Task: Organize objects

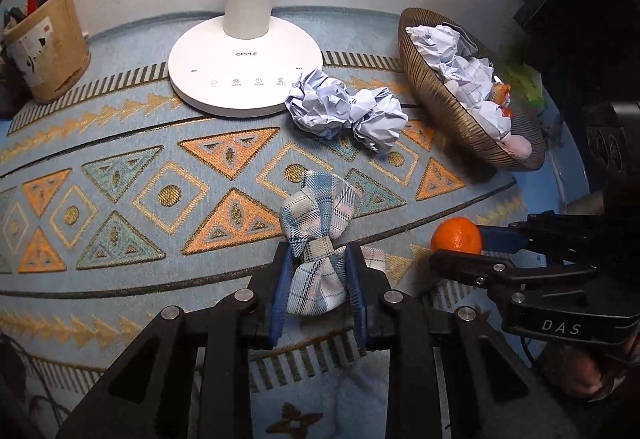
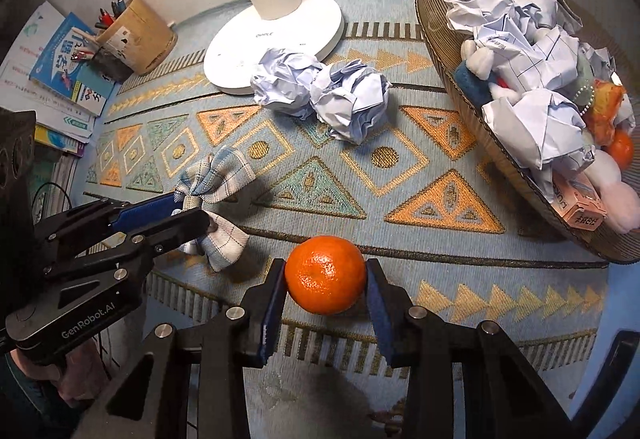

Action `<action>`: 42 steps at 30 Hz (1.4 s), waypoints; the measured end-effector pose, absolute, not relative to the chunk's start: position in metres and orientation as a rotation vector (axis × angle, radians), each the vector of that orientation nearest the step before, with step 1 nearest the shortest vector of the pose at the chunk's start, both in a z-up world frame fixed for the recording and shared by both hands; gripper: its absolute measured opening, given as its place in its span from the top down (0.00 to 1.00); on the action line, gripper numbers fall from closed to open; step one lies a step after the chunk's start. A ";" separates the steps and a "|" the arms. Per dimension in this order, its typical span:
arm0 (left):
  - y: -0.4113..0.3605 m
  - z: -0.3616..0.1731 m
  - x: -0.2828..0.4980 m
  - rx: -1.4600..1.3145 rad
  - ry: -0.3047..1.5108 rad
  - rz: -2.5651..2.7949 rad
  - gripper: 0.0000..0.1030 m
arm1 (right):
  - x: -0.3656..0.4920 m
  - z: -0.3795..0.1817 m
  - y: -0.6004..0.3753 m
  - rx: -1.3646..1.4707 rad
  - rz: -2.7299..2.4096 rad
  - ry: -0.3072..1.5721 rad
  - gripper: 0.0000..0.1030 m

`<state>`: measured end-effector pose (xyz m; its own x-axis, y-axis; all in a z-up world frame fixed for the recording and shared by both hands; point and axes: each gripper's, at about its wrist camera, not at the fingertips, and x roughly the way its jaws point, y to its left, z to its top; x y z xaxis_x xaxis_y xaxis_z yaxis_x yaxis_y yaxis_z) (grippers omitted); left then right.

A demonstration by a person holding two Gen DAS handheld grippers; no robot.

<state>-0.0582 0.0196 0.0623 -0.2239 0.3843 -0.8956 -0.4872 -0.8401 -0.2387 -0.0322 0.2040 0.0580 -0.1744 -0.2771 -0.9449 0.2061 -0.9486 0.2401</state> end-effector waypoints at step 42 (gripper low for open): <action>0.146 0.116 -0.099 -1.440 0.019 2.161 0.60 | -0.091 0.128 0.439 1.682 -2.438 -0.429 0.63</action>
